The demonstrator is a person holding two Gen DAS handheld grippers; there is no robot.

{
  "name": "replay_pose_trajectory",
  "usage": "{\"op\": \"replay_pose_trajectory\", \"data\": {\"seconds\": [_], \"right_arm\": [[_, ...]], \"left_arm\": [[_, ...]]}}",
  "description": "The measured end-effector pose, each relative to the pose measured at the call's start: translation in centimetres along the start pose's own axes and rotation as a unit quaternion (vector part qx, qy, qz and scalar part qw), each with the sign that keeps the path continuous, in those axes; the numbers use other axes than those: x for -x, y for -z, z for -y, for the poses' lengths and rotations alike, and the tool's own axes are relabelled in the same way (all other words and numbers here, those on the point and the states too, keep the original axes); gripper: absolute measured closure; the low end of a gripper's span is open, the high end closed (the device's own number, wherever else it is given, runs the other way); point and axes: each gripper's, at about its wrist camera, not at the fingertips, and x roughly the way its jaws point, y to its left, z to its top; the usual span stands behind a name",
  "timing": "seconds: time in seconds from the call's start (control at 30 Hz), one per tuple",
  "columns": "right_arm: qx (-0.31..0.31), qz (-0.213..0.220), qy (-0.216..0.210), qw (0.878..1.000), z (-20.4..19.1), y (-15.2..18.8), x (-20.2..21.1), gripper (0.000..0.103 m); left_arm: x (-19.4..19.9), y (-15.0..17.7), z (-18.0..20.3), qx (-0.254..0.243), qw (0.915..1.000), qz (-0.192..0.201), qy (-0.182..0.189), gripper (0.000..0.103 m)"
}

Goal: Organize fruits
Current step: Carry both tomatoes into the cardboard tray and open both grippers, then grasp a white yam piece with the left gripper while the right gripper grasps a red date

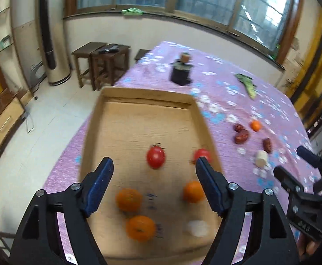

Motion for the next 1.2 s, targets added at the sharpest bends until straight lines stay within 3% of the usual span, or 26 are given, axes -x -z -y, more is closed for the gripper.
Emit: {"op": "replay_pose_trajectory", "data": {"seconds": [0.13, 0.37, 0.53, 0.7, 1.2], "right_arm": [[-0.008, 0.003, 0.049, 0.999, 2.6, 1.0, 1.3, 0.027], [-0.035, 0.006, 0.076, 0.996, 6.4, 3.1, 3.7, 0.027], [-0.061, 0.007, 0.076, 0.995, 8.5, 4.6, 5.2, 0.027], [-0.101, -0.006, 0.047, 0.994, 10.5, 6.7, 5.9, 0.027], [-0.141, -0.053, 0.056, 0.987, 13.8, 10.7, 4.6, 0.027]], "left_arm": [[0.6, 0.3, 3.4, -0.025, 0.9994, -0.002, 0.022, 0.026], [1.5, 1.2, 8.6, -0.071, 0.9964, -0.008, 0.045, 0.026], [1.7, 2.0, 11.2, -0.096, 0.9938, -0.014, 0.056, 0.026], [1.5, 2.6, 13.1, -0.11, 0.9918, -0.022, 0.062, 0.026], [-0.4, 4.6, 17.5, -0.147, 0.9847, -0.058, 0.074, 0.026]]}}
